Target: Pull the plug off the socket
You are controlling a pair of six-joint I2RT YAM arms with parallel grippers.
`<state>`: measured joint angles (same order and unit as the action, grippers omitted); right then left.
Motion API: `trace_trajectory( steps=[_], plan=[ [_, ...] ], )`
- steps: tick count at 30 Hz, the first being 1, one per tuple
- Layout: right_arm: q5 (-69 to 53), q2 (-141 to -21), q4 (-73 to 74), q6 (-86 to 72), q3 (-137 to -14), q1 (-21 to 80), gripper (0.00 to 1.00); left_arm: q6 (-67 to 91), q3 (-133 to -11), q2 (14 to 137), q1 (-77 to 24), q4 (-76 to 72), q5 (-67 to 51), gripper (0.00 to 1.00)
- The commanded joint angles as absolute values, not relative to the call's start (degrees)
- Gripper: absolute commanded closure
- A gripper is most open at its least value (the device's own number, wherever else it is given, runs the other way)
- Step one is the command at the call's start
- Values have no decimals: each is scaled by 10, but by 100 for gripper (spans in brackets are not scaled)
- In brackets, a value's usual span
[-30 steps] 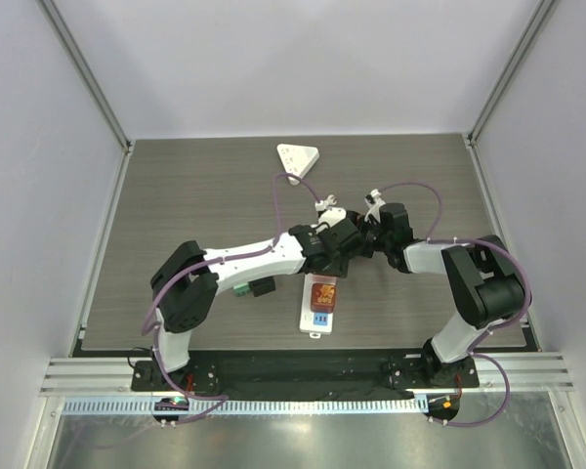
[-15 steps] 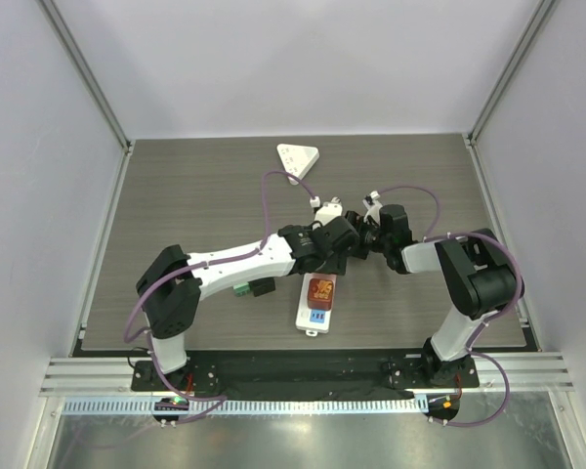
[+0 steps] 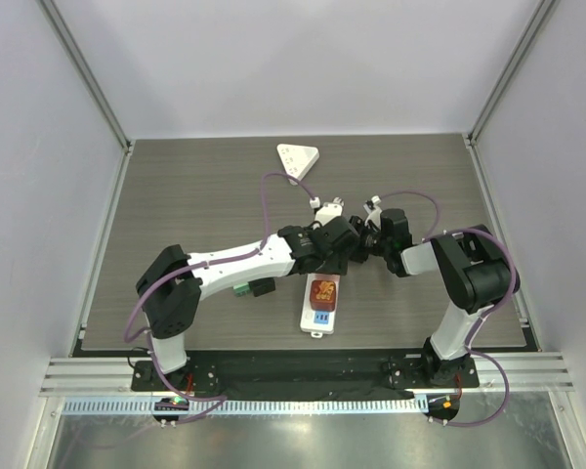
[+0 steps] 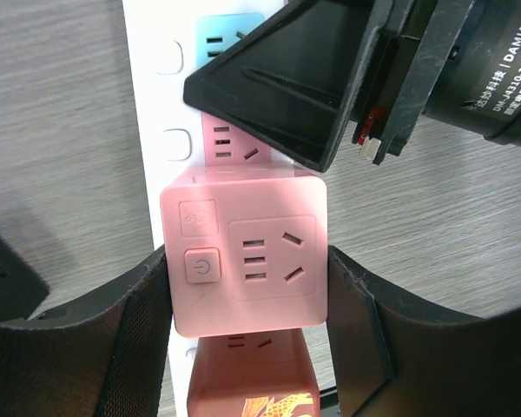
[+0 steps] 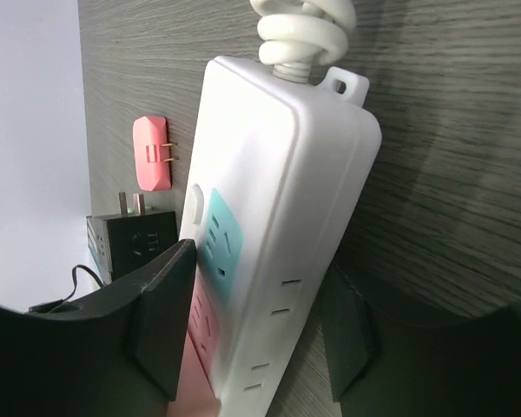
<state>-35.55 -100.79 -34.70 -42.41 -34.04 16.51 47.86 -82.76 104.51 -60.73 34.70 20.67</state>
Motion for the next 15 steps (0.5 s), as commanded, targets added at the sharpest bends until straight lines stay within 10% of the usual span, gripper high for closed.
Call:
trace_trajectory(
  steps=[1, 10, 15],
  plan=[
    [-367, -1017, -340, -413, -333, 167, 44, 492, -833, 1013, -602, 251, 209, 100],
    [-327, -998, -282, -380, -335, 163, 99, 509, -771, 964, -586, 192, 196, 100],
    [-316, -997, -260, -353, -339, 163, 99, 502, -736, 937, -584, 163, 200, 100]
  ],
)
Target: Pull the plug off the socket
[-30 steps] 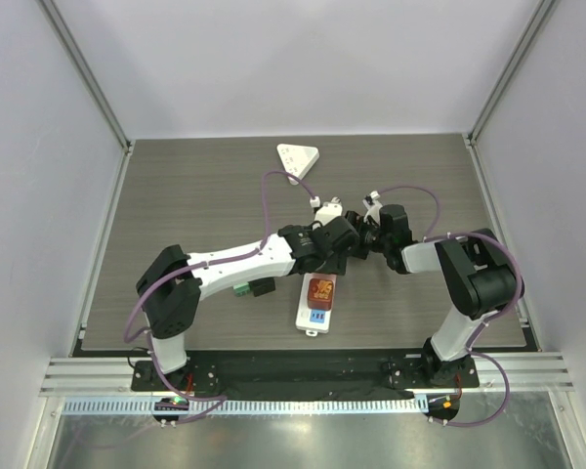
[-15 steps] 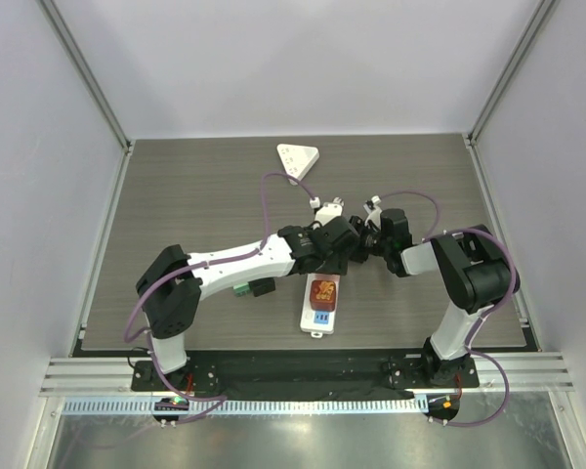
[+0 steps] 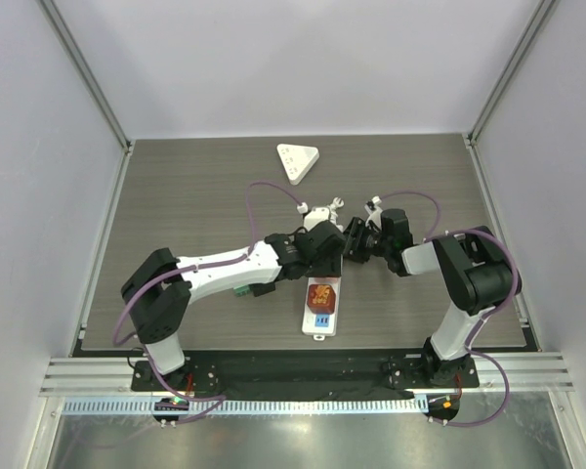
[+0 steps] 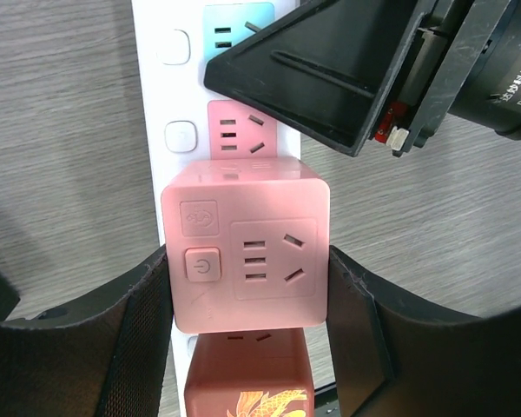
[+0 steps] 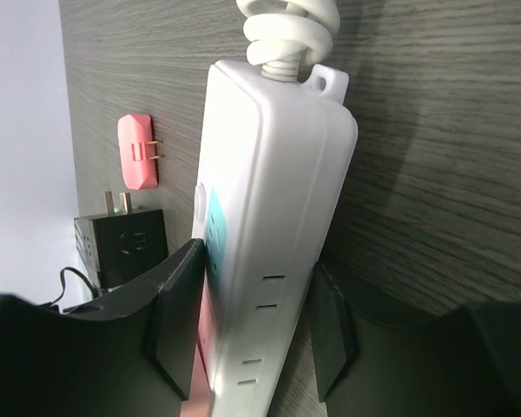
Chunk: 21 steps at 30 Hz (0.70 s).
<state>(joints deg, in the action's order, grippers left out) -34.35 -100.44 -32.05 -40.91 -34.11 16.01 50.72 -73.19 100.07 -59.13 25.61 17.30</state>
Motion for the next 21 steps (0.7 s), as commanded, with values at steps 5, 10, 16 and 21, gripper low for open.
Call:
trace_trajectory(
  steps=[5, 10, 16, 21],
  plan=[
    [-237, -952, -218, -316, -329, 163, 99, 527, -687, 894, -542, 145, 145, 100],
    [-242, -966, -214, -303, -332, 163, 99, 536, -656, 859, -505, 126, 102, 100],
    [-236, -981, -208, -296, -339, 163, 99, 537, -641, 845, -485, 123, 76, 100],
    [-222, -969, -201, -289, -338, 162, 99, 506, -653, 827, -482, 162, 112, 100]
  ],
)
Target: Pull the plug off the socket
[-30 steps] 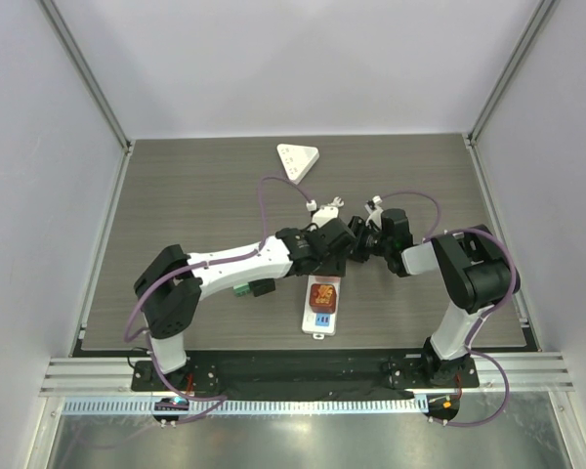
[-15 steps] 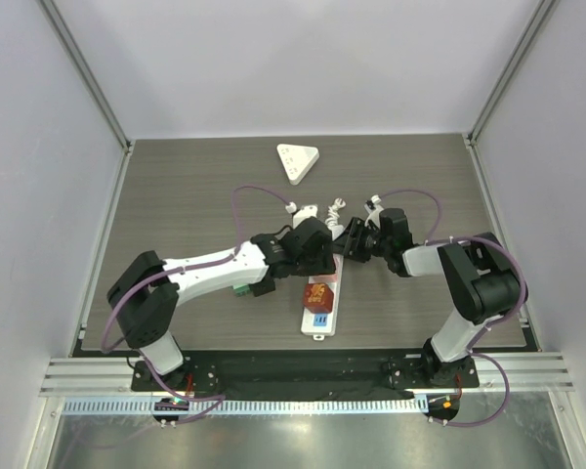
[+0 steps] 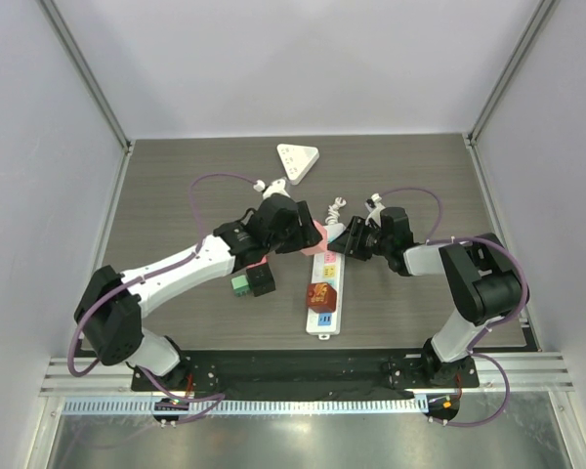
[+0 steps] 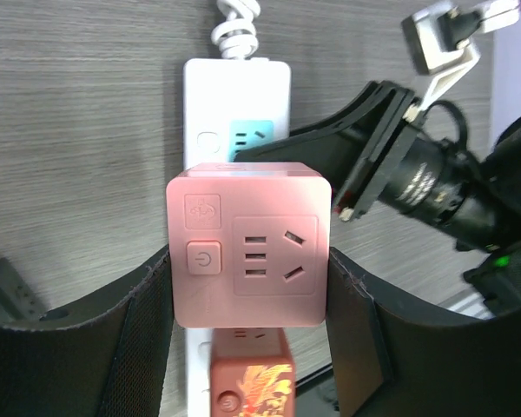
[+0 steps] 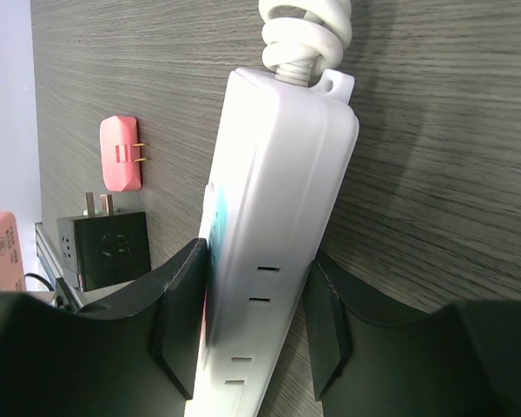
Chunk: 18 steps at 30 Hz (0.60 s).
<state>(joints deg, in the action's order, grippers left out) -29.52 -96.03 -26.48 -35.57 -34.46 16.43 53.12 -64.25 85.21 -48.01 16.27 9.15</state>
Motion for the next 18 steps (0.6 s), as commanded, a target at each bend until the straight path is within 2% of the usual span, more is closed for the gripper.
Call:
trace_trajectory(
  steps=[1, 4, 9, 11, 18],
  plan=[
    [-223, -969, -200, -289, -339, 163, 99, 497, -662, 829, -474, 180, 119, 100],
    [-240, -971, -206, -291, -341, 163, 99, 466, -700, 831, -445, 244, 120, 100],
    [-247, -970, -210, -294, -341, 162, 99, 457, -643, 788, -356, 192, 13, 100],
    [-250, -971, -211, -294, -342, 163, 99, 468, -626, 778, -303, 190, 4, 100],
    [-268, -974, -236, -307, -337, 163, 99, 487, -577, 804, -168, 114, -90, 100]
  ],
)
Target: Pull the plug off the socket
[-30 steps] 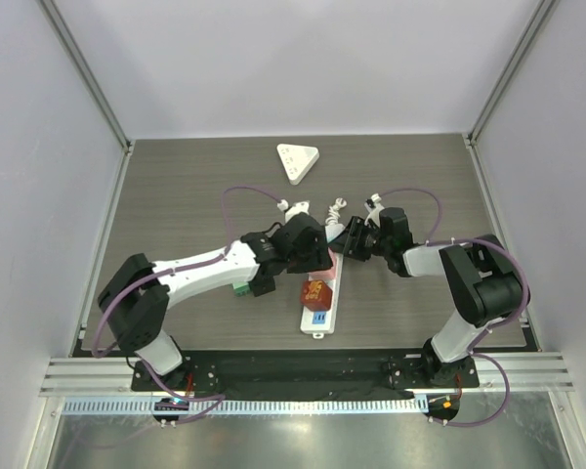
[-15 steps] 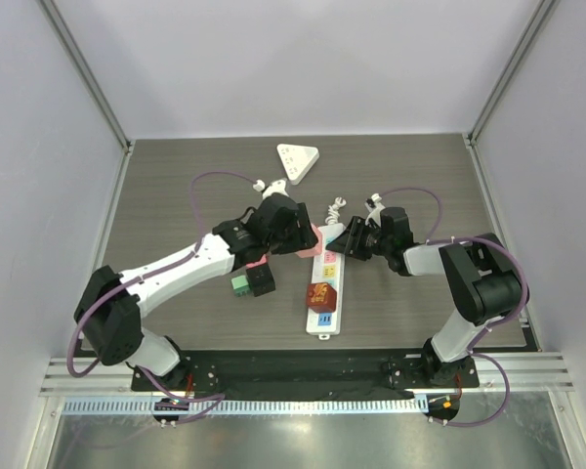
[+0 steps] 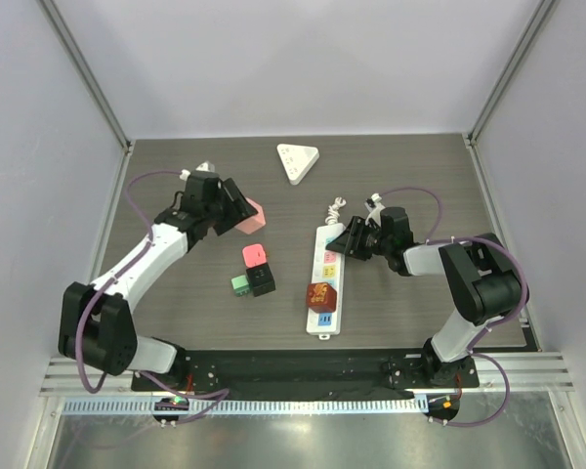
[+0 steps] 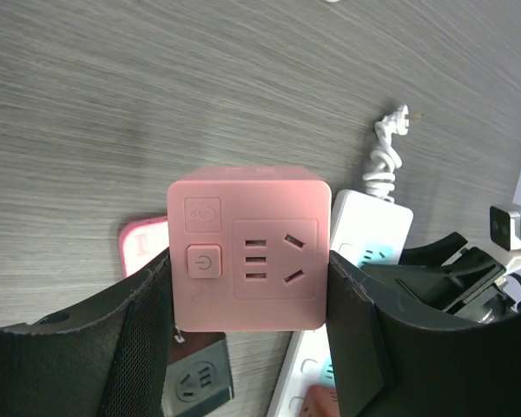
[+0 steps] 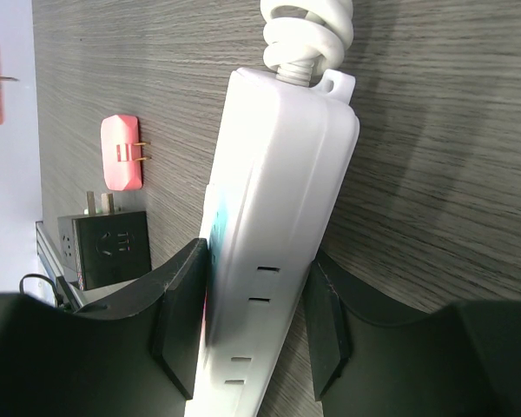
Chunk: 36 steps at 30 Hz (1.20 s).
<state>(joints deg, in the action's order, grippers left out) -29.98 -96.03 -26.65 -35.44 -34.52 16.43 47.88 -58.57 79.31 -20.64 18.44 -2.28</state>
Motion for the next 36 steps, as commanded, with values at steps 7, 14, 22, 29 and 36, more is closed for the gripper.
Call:
trace_trajectory(
  steps=[7, 14, 22, 29, 36],
  plan=[
    [-272, -977, -238, -308, -338, 163, 99, 568, -542, 899, -104, -33, -232, 100],
    [-273, -977, -239, -308, -340, 163, 99, 571, -510, 926, -103, -79, -212, 98],
    [-279, -983, -246, -312, -342, 163, 99, 592, -469, 972, -92, -154, -214, 95],
    [-280, -980, -245, -312, -343, 163, 99, 579, -439, 968, -84, -153, -194, 77],
    [-285, -983, -246, -315, -343, 163, 99, 547, -426, 914, -84, -87, -149, 39]
  ],
)
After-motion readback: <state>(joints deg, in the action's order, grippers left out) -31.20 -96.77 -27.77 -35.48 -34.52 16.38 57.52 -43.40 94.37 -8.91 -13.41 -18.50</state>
